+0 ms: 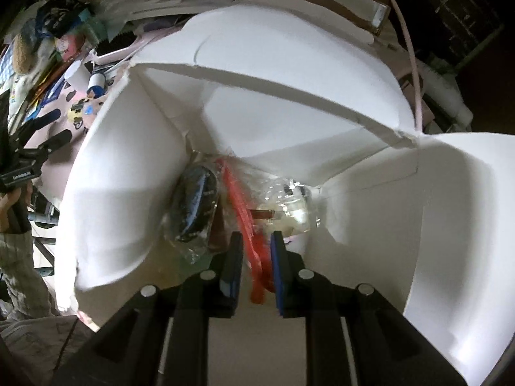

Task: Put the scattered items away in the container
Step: 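Carry the red item with the right gripper into the white box and release, then grasp the yellow fuzzy hair-clip plush with the left gripper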

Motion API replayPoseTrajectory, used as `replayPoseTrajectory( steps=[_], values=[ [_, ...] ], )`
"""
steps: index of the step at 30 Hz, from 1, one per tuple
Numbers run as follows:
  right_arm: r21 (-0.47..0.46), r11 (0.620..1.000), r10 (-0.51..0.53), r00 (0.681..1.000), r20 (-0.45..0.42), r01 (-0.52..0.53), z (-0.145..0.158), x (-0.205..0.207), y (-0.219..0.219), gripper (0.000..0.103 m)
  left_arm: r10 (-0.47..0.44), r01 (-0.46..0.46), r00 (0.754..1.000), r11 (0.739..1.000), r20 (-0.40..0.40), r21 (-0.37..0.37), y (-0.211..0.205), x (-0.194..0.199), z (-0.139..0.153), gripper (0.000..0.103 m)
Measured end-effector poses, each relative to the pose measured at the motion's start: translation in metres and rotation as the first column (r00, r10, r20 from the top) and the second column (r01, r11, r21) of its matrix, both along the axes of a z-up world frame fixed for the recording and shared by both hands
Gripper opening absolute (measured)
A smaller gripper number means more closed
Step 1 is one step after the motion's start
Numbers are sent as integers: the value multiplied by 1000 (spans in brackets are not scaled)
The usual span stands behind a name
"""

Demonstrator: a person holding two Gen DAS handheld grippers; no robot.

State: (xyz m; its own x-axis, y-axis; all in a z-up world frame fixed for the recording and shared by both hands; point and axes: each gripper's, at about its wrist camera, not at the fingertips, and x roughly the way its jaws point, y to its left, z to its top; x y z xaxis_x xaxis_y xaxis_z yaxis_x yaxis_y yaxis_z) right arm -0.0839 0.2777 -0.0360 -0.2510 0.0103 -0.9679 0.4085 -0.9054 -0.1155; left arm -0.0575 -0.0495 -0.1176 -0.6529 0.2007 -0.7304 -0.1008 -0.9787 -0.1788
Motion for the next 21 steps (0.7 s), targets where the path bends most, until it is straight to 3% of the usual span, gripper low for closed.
replayPoseTrajectory(
  steps=[2,5,6,8,12,15,19,21],
  values=[
    [-26,1000,-9,1000,-24,8,6,3,3,40,9,-9,1000,1000,6,-20,1,-5,-1,103],
    [-92,995,-42,993,-107,33,24,11,4,51,7,-7,1000,1000,14,-31,-1,-12,-2,103],
    [-105,994,-51,984,-170,33,33,17,2,65,8,-7,1000,1000,20,-28,-3,-15,-3,103],
    [-127,992,-48,943,-330,6,55,33,-4,79,11,-10,999,1000,38,-14,-6,-20,-6,103],
    [-244,968,-65,869,-490,-65,86,57,-20,80,22,-21,999,999,39,-42,-6,-26,-8,103],
    [-375,911,-50,859,-509,-170,91,70,-47,83,26,-23,999,996,29,-89,-1,-28,-11,102],
    [-422,870,-46,808,-587,-257,77,99,-92,83,38,-35,999,992,20,-122,4,-27,-13,102],
    [-427,859,-29,807,-590,-282,58,107,-125,83,35,-32,999,992,21,-123,4,-27,-13,102]
  ],
)
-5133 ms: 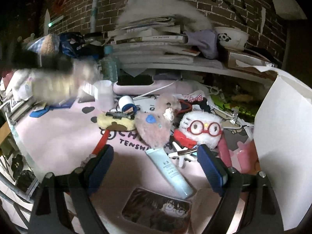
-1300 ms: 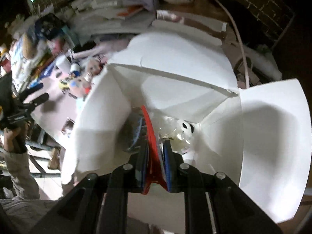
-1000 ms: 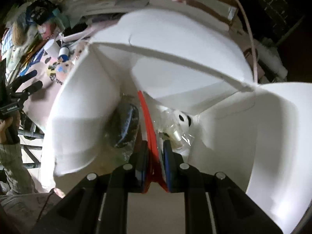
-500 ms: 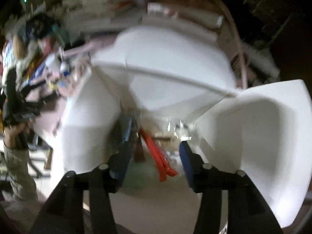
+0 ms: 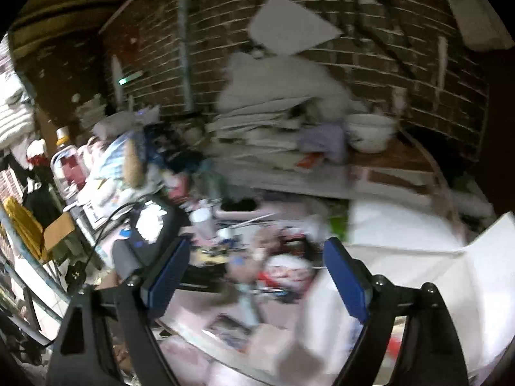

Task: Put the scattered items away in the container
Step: 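Grasp the yellow fuzzy hair-clip plush with the left gripper, then carry the yellow plush with the left gripper into the white box and release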

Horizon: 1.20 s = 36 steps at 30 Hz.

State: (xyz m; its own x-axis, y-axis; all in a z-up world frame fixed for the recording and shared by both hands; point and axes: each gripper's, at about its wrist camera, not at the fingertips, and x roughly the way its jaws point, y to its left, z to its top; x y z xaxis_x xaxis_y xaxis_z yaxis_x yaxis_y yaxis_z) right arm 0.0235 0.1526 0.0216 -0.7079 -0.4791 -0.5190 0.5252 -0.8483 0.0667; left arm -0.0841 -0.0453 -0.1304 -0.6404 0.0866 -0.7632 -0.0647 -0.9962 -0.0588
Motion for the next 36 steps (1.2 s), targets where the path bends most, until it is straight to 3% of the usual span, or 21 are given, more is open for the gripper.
replayPoseTrajectory(
  steps=[4,6,11,13,14,17,26,32,36],
  values=[
    [44,998,-33,999,-2,33,-40,9,-45,83,-1,0,1000,1000,-8,-20,2,1,0,93],
    [63,997,-46,999,5,45,-60,11,-51,83,0,-1,1000,999,-18,-45,2,3,0,77],
    [47,999,-12,996,87,8,-99,7,-55,83,-4,3,1000,999,-23,-39,-4,2,4,55],
    [56,998,-6,994,111,0,-110,6,-58,83,1,-2,1000,999,-17,-35,-7,2,5,41],
    [63,998,-5,994,112,-2,-114,7,-58,83,5,-6,1000,1000,-12,-29,-10,2,7,28],
    [89,996,-22,996,82,14,-122,11,-62,83,10,-11,1000,1000,7,16,-18,4,9,28],
    [92,993,-74,996,49,69,-138,4,-70,83,25,-25,1000,999,-9,34,-27,22,21,28],
    [120,982,-151,989,6,149,-145,-7,-73,83,-62,73,991,994,-116,85,-15,40,78,28],
    [125,976,-181,983,9,178,-149,-15,-72,83,-208,246,957,951,-201,187,9,44,132,28]
  ],
)
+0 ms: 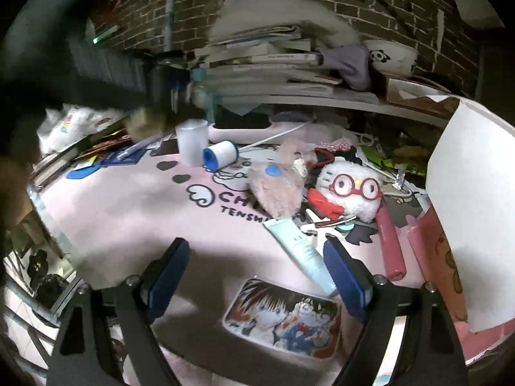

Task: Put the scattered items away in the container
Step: 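Carry the yellow plush with the left gripper into the white box and release, then grasp the white curved cup-shaped pad with the right gripper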

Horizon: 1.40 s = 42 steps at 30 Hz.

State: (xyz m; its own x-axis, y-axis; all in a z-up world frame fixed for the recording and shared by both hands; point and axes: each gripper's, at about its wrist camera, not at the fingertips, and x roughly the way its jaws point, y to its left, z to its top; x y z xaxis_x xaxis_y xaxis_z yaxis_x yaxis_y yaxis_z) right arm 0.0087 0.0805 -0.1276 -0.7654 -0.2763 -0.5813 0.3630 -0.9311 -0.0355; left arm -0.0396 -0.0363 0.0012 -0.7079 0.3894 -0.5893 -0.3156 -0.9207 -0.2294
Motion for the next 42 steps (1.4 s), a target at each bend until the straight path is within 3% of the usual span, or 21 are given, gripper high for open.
replayPoseTrajectory(
  steps=[4,6,9,12,15,19,23,26,27,35,42],
  values=[
    [-19,1000,-11,1000,-8,11,-1,-3,4,83,-175,174,983,985,-47,-14,55,-5,44,28],
    [-25,1000,-15,1000,-8,15,-1,-5,5,83,-287,287,957,958,-45,-16,88,-8,59,28],
    [-29,999,-22,1000,2,22,-2,-10,6,83,-401,399,916,914,-20,-79,140,-14,68,28],
    [-31,999,-23,1000,22,24,-4,-13,8,83,-492,493,870,862,42,-120,186,-20,63,28],
    [-27,999,-22,999,24,23,-5,-13,9,83,-521,533,846,818,116,-216,226,-26,49,28],
    [-34,999,-17,999,31,18,-4,-14,9,83,-522,563,826,786,215,-254,255,-38,29,28],
    [-47,999,-15,999,31,16,-2,-13,11,83,-511,572,817,776,266,-267,262,-40,16,33],
    [-55,998,-17,999,34,19,-2,-14,14,83,-513,573,817,774,265,-268,263,-40,13,79],
    [-57,998,-18,999,36,21,-2,-15,15,83,-515,573,817,775,257,-266,263,-40,13,86],
    [-59,998,-20,999,30,21,-2,-14,21,83,-497,534,846,786,195,-313,255,-36,29,103],
    [-62,998,-13,999,-45,10,-1,3,25,83,-467,495,869,829,163,-261,215,-28,51,103]
  ],
)
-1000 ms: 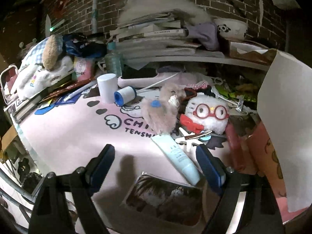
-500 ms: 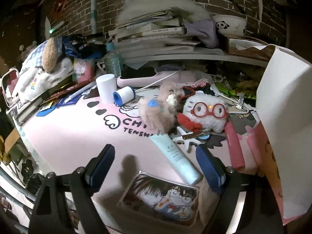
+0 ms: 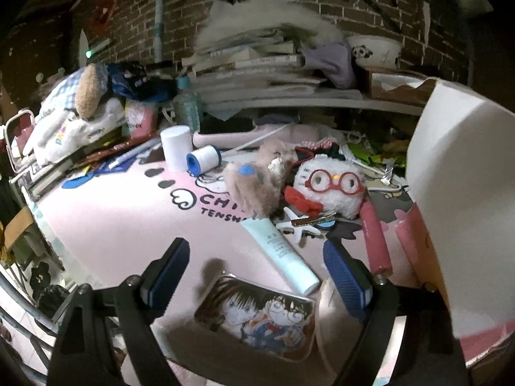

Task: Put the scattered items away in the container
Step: 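Grasp the white curved cup-shaped pad with the right gripper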

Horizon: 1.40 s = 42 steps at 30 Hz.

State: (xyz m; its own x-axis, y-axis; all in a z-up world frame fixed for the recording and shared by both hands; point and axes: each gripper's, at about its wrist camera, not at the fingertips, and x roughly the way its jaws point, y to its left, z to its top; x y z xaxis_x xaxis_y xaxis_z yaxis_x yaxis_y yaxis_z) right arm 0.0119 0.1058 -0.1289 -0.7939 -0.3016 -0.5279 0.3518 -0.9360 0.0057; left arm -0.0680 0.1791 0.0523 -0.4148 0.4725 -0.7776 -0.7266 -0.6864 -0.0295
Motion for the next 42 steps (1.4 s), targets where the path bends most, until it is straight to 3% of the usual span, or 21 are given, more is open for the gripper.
replayPoseTrajectory(
  steps=[5,8,14,16,18,19,27,34,37,42],
  values=[
    [9,1000,4,994,-114,-3,4,27,7,83,94,-94,994,996,-56,-2,-38,10,5,103],
    [-3,1000,7,987,-160,-8,7,42,17,79,187,-188,978,982,-96,-1,-67,15,2,103],
    [11,999,31,991,-130,-30,9,53,32,75,344,-343,934,939,-92,25,-118,24,-25,103],
    [14,998,55,992,-114,-53,8,55,35,68,376,-374,923,927,-76,39,-132,28,-36,103],
    [28,996,82,992,-101,-79,7,57,35,52,401,-398,914,916,-62,55,-143,31,-45,103],
    [39,996,86,992,-88,-82,5,57,34,51,415,-412,908,909,-55,65,-149,33,-49,103],
    [86,994,-54,992,-114,64,-7,57,54,51,517,-513,856,845,17,149,-184,38,-69,103],
    [102,987,-109,988,-111,121,-15,45,58,61,512,-507,859,849,9,145,-183,38,-70,103],
    [100,989,-101,988,-117,113,-14,44,52,75,497,-493,868,859,5,141,-180,38,-71,103],
    [100,984,-132,984,-123,144,-14,42,46,75,504,-499,864,856,-3,131,-179,38,-71,103]
  ],
)
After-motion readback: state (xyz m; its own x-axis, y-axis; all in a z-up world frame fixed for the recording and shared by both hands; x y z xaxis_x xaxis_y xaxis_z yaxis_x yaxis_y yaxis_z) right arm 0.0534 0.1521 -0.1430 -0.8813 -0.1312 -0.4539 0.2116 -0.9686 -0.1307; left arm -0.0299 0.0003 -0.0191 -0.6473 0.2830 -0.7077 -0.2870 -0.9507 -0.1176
